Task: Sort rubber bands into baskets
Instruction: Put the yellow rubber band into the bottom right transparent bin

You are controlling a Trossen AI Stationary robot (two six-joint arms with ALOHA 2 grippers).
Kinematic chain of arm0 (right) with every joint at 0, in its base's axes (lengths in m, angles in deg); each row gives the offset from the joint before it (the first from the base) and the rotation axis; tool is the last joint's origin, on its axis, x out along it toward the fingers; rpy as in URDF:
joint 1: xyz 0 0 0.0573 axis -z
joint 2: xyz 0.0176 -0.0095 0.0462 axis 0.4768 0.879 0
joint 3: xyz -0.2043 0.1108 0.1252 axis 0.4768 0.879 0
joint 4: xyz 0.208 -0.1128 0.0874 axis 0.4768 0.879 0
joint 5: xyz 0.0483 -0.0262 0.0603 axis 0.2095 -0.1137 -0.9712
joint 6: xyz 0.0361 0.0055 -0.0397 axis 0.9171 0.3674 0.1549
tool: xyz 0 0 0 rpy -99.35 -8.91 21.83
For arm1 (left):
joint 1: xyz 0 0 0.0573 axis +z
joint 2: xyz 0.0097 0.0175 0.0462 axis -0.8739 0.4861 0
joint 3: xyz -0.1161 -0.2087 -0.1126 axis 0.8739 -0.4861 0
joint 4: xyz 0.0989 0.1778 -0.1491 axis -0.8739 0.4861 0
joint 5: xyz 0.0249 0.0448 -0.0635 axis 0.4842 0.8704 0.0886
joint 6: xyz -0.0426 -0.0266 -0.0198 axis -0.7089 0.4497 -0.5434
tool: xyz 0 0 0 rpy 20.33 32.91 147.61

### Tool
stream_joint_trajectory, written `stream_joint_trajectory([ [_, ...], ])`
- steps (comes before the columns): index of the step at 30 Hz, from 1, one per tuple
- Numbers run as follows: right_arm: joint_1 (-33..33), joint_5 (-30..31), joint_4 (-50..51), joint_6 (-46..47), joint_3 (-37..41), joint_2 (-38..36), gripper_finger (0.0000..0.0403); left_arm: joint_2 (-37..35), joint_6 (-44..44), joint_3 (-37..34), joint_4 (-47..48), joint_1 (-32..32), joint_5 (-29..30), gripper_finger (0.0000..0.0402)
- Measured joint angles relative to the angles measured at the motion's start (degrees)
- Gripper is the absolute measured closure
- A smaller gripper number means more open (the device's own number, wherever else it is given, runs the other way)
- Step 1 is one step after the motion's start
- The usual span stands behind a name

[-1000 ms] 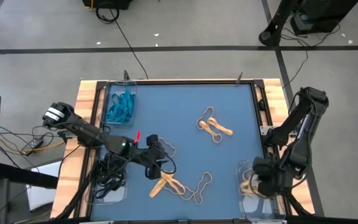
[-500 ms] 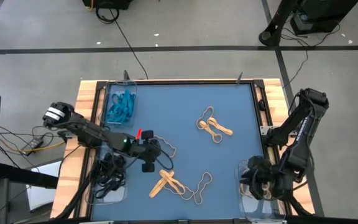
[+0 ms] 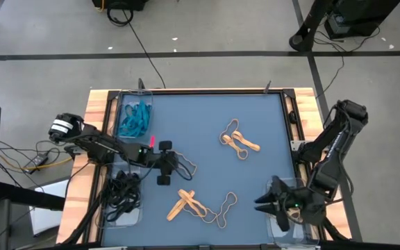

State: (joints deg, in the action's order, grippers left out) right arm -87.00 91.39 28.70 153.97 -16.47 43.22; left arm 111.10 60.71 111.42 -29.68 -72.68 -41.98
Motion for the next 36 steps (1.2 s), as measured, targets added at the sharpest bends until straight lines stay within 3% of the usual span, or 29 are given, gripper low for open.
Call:
stream_joint_trajectory([
  [10,3.7,-0.9,-3.89,-5.47,0.0,2.54,0.0273,0.04,-0.39,-2.25,0.19,2.68,-1.19,0.0255],
  [20,7.8,-0.84,-9.95,-11.79,-0.02,6.78,0.0285,0.02,-5.17,-2.36,0.36,3.53,-1.96,0.0389],
  [24,11.53,-0.98,-10.72,-12.82,-0.02,12.38,0.029,0.02,-7.72,-0.33,0.27,2.96,-2.93,0.0391],
  [30,18.1,-1.03,-23.03,-28.17,0.0,21.65,0.0285,0.03,-7.93,4.43,0.23,0.09,-3.2,0.0397],
  [36,23.22,-1.59,-38.37,-42.51,0.0,25.85,0.0263,0.04,-8.28,9.05,0.11,-2.97,-4.59,0.0397],
])
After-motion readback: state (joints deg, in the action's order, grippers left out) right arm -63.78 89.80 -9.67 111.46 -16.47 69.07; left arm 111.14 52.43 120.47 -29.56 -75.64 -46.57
